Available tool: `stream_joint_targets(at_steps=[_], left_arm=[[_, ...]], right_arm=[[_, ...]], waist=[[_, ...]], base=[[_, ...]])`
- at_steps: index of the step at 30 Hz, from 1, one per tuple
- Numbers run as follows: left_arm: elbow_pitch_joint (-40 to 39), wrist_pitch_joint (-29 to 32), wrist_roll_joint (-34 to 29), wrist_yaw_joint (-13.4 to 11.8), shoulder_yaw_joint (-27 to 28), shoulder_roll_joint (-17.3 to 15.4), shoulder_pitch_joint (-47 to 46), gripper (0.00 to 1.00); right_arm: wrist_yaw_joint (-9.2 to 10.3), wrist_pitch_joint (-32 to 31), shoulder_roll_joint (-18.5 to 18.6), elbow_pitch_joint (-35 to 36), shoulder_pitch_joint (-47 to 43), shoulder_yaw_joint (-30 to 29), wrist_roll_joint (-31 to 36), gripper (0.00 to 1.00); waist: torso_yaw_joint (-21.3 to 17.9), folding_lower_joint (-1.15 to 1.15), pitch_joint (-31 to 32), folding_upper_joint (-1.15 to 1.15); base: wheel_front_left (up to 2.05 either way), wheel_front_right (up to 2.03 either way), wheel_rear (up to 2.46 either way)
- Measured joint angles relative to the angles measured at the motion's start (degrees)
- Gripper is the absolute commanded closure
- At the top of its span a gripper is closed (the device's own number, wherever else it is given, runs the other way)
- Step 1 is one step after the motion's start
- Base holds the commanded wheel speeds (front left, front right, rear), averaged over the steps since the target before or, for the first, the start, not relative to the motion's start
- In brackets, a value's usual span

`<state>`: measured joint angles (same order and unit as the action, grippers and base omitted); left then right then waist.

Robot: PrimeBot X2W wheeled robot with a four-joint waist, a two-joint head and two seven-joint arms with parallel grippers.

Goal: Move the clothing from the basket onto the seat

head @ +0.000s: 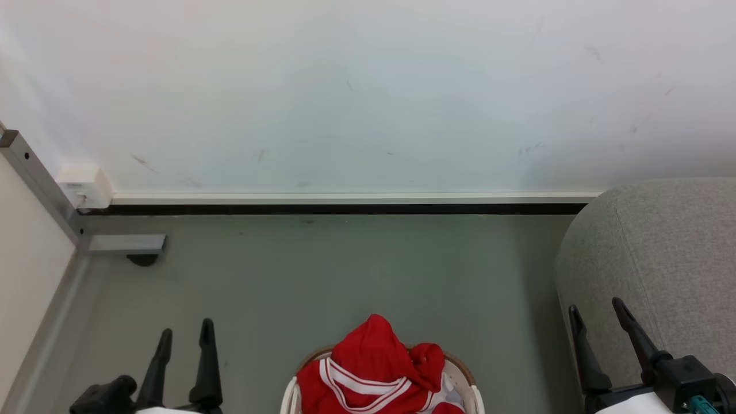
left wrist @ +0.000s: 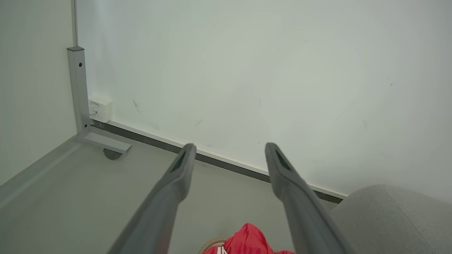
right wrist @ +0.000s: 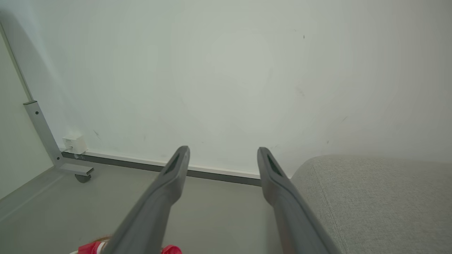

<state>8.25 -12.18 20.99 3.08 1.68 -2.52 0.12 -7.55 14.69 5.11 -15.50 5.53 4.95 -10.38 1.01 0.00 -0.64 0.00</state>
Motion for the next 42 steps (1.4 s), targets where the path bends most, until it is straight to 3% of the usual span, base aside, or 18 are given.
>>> stream_joint_targets(at_steps=[28, 42], left_arm=[[1.8, -2.94, -9.85, 1.93, -0.48, -0.12, 0.36, 0.0], [2.03, -2.96, -10.14, 2.46, -0.08, -0.14, 0.16, 0.0]], right_arm=[[0.0, 0.09, -2.31, -1.1, 0.27, -2.32, 11.37, 0.0], [0.0, 0.1, -2.37, -0.76, 1.02, -2.54, 10.59, 0.0]], waist=[[-0.68, 0.0, -0.62, 0.0], [-1.01, 0.0, -1.98, 0.0]], base=[[0.0, 0.0, 0.0], [0.0, 0.0, 0.0]])
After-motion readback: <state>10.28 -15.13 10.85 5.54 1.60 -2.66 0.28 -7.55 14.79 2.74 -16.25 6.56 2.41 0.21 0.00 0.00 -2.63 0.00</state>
